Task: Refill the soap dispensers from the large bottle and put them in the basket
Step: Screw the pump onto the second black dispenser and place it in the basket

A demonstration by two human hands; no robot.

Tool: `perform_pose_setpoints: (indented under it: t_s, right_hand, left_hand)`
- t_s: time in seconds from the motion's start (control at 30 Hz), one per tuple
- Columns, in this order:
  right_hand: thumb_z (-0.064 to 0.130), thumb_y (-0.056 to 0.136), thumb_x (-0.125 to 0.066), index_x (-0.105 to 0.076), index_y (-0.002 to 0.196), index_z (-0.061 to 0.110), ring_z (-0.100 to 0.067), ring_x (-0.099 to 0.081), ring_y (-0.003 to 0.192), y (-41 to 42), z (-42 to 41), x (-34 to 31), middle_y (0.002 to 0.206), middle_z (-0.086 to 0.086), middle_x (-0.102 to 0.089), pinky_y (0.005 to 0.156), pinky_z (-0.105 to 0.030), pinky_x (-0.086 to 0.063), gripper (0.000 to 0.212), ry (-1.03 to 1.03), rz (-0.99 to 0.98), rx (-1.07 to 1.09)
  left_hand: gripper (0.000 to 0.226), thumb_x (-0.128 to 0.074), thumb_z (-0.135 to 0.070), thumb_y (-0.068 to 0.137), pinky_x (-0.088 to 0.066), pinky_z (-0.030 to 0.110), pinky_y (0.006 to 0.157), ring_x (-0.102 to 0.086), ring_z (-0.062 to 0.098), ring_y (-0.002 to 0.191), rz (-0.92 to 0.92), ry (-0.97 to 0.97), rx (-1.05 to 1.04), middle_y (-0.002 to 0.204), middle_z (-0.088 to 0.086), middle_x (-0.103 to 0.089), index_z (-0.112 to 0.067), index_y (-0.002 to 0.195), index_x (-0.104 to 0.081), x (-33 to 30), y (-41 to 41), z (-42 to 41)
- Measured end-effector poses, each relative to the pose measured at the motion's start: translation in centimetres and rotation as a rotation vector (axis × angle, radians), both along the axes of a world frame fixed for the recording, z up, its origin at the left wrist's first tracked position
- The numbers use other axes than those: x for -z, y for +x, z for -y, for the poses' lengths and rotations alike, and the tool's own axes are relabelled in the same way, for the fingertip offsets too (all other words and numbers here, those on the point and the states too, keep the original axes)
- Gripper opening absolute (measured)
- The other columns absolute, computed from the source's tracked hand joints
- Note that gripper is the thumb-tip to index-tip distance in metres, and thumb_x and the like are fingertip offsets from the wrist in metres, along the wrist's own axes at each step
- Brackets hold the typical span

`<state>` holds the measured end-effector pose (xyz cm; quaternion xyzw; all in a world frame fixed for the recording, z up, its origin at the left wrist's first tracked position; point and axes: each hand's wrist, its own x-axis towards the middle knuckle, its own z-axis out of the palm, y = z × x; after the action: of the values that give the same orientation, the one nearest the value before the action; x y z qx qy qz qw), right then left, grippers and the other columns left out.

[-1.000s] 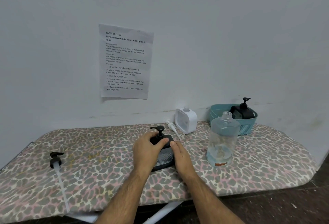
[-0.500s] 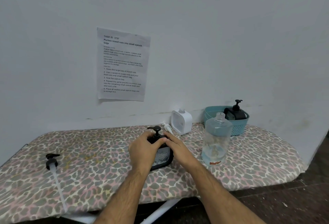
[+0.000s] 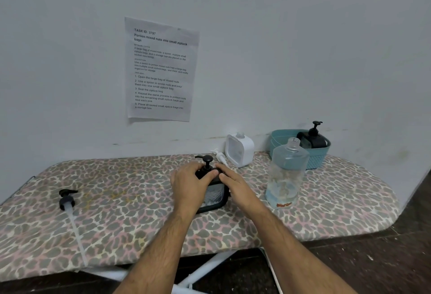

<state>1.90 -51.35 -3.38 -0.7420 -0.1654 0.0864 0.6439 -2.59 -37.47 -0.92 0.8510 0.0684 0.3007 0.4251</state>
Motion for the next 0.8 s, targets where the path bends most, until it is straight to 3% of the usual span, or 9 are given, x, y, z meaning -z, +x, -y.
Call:
perform_pose_setpoints:
  t_s: [0.17, 0.27, 0.33, 0.47, 0.57, 0.67, 0.8]
  right_hand:
    - [0.02, 0.103, -0.048, -0.049, 0.145, 0.018, -0.01, -0.049, 0.133, 0.4, 0.1, 0.2, 0.146, 0.004, -0.051, 0.116, -0.04, -0.036, 0.042, 0.02, -0.017, -0.016]
    - [0.018, 0.104, -0.047, -0.048, 0.146, 0.017, -0.01, -0.05, 0.131, 0.3, 0.2, 0.2, 0.145, 0.003, -0.051, 0.114, -0.037, -0.039, 0.042, 0.027, -0.02, -0.017]
    - [0.018, 0.105, -0.045, -0.047, 0.147, 0.016, -0.01, -0.049, 0.132, 0.2, 0.2, 0.3, 0.146, 0.003, -0.05, 0.114, -0.033, -0.039, 0.042, 0.032, -0.012, -0.011]
    - [0.018, 0.105, -0.044, -0.047, 0.146, 0.017, -0.009, -0.046, 0.134, 0.1, 0.0, 0.8, 0.146, 0.005, -0.048, 0.115, -0.033, -0.036, 0.041, 0.035, 0.019, 0.003]
    - [0.017, 0.105, -0.044, -0.045, 0.147, 0.014, -0.01, -0.048, 0.132, 0.3, 0.1, 0.9, 0.145, 0.002, -0.049, 0.112, -0.028, -0.039, 0.042, 0.055, 0.003, 0.0]
    - [0.016, 0.105, -0.043, -0.044, 0.148, 0.011, -0.011, -0.05, 0.131, 0.1, 0.0, 0.9, 0.145, 0.001, -0.05, 0.11, -0.026, -0.04, 0.043, 0.07, -0.005, 0.002]
    - [0.018, 0.106, -0.042, -0.044, 0.148, 0.013, -0.01, -0.048, 0.132, 0.0, -0.2, 0.9, 0.146, 0.002, -0.049, 0.113, -0.03, -0.039, 0.042, 0.053, -0.005, -0.001]
  left_hand:
    - [0.017, -0.07, -0.054, 0.078, -0.051, 0.048, 0.086, -0.062, 0.006, 0.081, 0.003, 0.045, 0.11, 0.08, -0.016, -0.066, -0.038, 0.081, -0.066, -0.1, 0.5, -1.0]
    - [0.045, -0.062, -0.068, 0.073, -0.049, 0.048, 0.092, -0.062, 0.014, 0.099, -0.036, 0.058, 0.135, 0.1, -0.012, -0.07, -0.031, 0.096, -0.074, 0.4, 1.3, -1.9]
    - [0.052, -0.06, -0.069, 0.071, -0.048, 0.047, 0.095, -0.061, 0.016, 0.105, -0.054, 0.061, 0.15, 0.107, -0.008, -0.07, -0.028, 0.1, -0.075, 0.5, 1.5, -2.1]
    - [0.032, -0.073, -0.048, 0.079, -0.048, 0.034, 0.091, -0.061, 0.011, 0.1, -0.049, 0.032, 0.223, 0.103, -0.008, -0.07, -0.022, 0.098, -0.075, 0.0, 1.2, -2.4]
    - [0.008, -0.077, -0.029, 0.083, -0.053, 0.031, 0.083, -0.065, 0.002, 0.087, -0.056, -0.009, 0.316, 0.09, -0.012, -0.072, -0.032, 0.089, -0.072, -0.5, 1.1, -2.6]
    - [0.02, -0.077, -0.026, 0.084, -0.054, 0.029, 0.083, -0.067, -0.002, 0.085, -0.091, -0.032, 0.359, 0.086, -0.02, -0.073, -0.044, 0.086, -0.068, -0.6, 1.2, -2.9]
    - [0.018, -0.077, -0.026, 0.084, -0.054, 0.026, 0.084, -0.069, -0.002, 0.087, -0.107, -0.071, 0.377, 0.09, -0.019, -0.074, -0.04, 0.091, -0.071, -0.6, 1.2, -3.0]
